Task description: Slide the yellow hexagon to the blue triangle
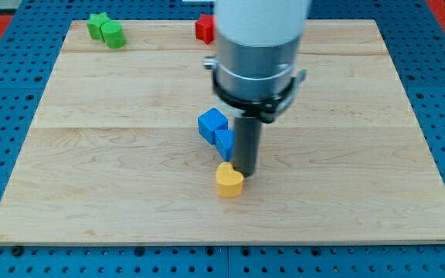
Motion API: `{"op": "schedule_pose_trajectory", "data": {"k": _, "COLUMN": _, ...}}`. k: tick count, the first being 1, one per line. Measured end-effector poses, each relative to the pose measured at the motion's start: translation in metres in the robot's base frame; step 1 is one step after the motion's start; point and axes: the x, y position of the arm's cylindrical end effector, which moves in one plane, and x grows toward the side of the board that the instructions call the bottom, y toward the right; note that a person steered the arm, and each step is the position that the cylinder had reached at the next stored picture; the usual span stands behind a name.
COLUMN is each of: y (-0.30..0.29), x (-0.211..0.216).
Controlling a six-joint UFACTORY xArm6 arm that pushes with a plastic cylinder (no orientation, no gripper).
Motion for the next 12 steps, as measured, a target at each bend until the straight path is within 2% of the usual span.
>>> {"op": "schedule_pose_trajectory", "data": {"k": 1, "y": -0.001, "x": -0.011}}
{"op": "schedule_pose_trajectory", "data": {"k": 3, "y": -0.063, "x": -0.07}}
{"op": "schedule_pose_trajectory", "data": {"k": 4, "y": -0.023, "x": -0.052}}
{"op": "schedule_pose_trajectory", "data": {"k": 5, "y": 0.018, "x": -0.076}}
{"op": "schedule_pose_trajectory", "data": {"k": 7, "y": 0.055, "x": -0.249}}
{"op": "schedule_pose_trajectory", "data": {"k": 8, "y": 0.068, "x": -0.304}}
{"op": "schedule_pose_trajectory", "data": {"k": 9, "y": 0.036, "x": -0.326}}
{"op": "schedule_pose_trajectory", "data": {"k": 12, "y": -0.014, "x": -0.257}}
